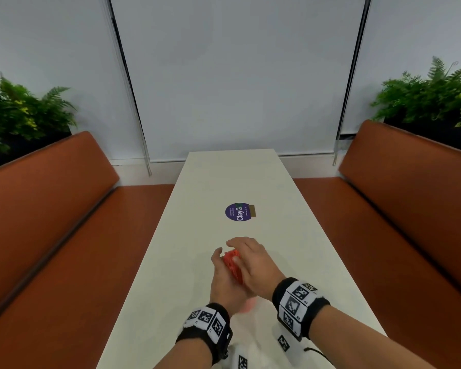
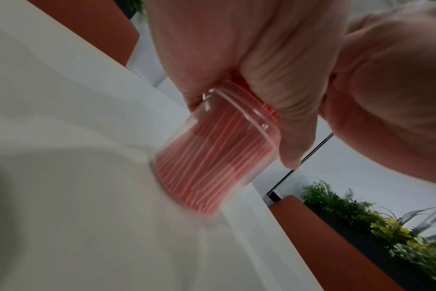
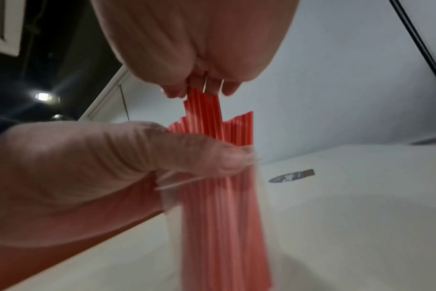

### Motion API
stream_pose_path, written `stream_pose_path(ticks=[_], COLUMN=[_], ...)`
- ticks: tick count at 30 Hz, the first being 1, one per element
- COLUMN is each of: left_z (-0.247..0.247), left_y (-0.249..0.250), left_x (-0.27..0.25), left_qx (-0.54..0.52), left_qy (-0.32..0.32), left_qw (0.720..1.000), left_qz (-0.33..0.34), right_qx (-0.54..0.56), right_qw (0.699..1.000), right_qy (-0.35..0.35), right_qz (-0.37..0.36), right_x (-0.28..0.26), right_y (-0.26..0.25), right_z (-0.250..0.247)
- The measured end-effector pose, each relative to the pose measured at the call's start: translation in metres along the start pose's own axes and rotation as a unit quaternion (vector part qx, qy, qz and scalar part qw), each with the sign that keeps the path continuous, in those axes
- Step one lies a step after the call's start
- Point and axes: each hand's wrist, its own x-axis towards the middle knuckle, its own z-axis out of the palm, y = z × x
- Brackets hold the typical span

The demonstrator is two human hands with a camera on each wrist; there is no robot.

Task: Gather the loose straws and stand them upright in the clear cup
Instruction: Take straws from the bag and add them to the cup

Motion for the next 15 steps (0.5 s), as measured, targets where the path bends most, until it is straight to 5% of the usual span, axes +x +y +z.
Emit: stream_pose_path(ticks=[3, 6, 8, 10, 15], left_z=[-0.004, -0.008, -0.008, -0.008, -0.009], left_y=[-0.011, -0.02, -0.009, -0.011, -0.024], left_x=[0.019, 0.006, 0.007, 0.007, 0.006], left_qx=[-0.024, 0.212, 0.093, 0.01, 0.187], left_qy=[0.065, 0.065, 0.032, 0.012, 0.033], left_qw=[0.997, 0.972, 0.995, 0.998, 0.978], left_qz=[-0.034, 0.072, 0.03, 0.059, 0.088], right_qx=[-0.162, -0.196, -0.191, -0.188, -0.208], right_qw=[0.984, 0.968, 0.97, 0.972, 0.958], right_qy=[-0.074, -0.154, -0.147, -0.138, -0.195], right_qz=[-0.01, 0.011, 0.006, -0.017, -0.031], right_x=[-0.006, -0.01, -0.006, -0.001, 0.009], right_y=[0.011, 0.019, 0.015, 0.01, 0.009], right_z=[-0.001, 0.006, 0.009, 0.011, 0.012])
